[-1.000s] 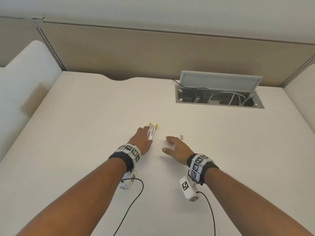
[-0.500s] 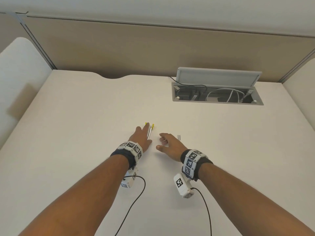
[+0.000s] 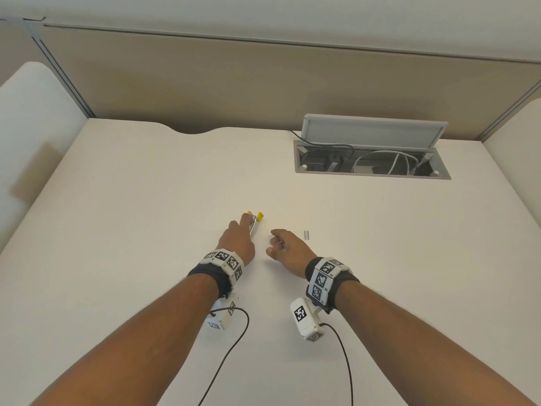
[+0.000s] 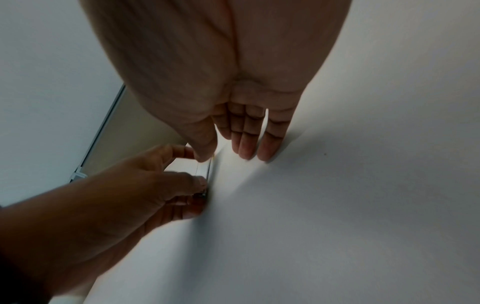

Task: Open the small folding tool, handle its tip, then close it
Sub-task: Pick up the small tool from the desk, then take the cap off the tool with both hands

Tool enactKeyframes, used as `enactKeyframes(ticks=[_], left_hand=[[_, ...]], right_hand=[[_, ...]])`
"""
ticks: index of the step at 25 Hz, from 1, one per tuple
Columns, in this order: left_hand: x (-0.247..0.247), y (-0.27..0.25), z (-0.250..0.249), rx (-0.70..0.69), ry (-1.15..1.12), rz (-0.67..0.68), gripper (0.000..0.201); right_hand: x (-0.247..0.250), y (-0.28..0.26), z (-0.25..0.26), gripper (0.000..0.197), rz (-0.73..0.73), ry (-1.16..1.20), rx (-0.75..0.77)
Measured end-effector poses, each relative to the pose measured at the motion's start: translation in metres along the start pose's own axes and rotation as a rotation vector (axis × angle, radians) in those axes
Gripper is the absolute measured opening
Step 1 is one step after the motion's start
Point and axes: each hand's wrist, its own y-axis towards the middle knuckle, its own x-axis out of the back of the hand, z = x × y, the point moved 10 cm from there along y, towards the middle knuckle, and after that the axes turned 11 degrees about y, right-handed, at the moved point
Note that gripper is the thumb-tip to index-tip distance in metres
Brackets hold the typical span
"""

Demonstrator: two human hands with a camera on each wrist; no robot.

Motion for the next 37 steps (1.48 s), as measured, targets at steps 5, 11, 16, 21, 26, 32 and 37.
enactKeyframes(ticks=[5, 11, 16, 21, 26, 32, 37], left_hand=[[-0.028, -0.018, 0.014, 0.091, -0.629, 0.189, 0.05], [-0.048, -0.058, -0.005, 0.025, -1.083, 0.417, 0.04], [-0.05, -0.072, -0.009, 0.001, -1.11, 0.492, 0.035], [-0.044, -0.066, 0.001, 0.043, -0.834, 0.36, 0.034], [-0.016, -0.052, 0.006, 0.013, -0.701, 0.112, 0.022], [-0.011, -0.053, 0.002, -0.022, -0.463, 0.115, 0.025], [-0.014, -0.057, -0.007, -0.043, -0.37, 0.168, 0.028]], right_hand=[[0.007, 0.0, -0.003, 0.049, -0.047, 0.118, -0.018], [0.005, -0.01, -0.002, 0.041, -0.046, 0.336, -0.032], [0.004, -0.022, 0.0, 0.033, -0.077, 0.313, 0.034], [0.002, -0.028, 0.002, 0.027, -0.064, 0.295, 0.047], [-0.004, -0.032, 0.005, 0.03, -0.026, 0.22, 0.064], [-0.013, -0.036, 0.008, 0.026, 0.009, 0.116, 0.099], [-0.014, -0.039, 0.012, 0.026, 0.01, 0.082, 0.105]])
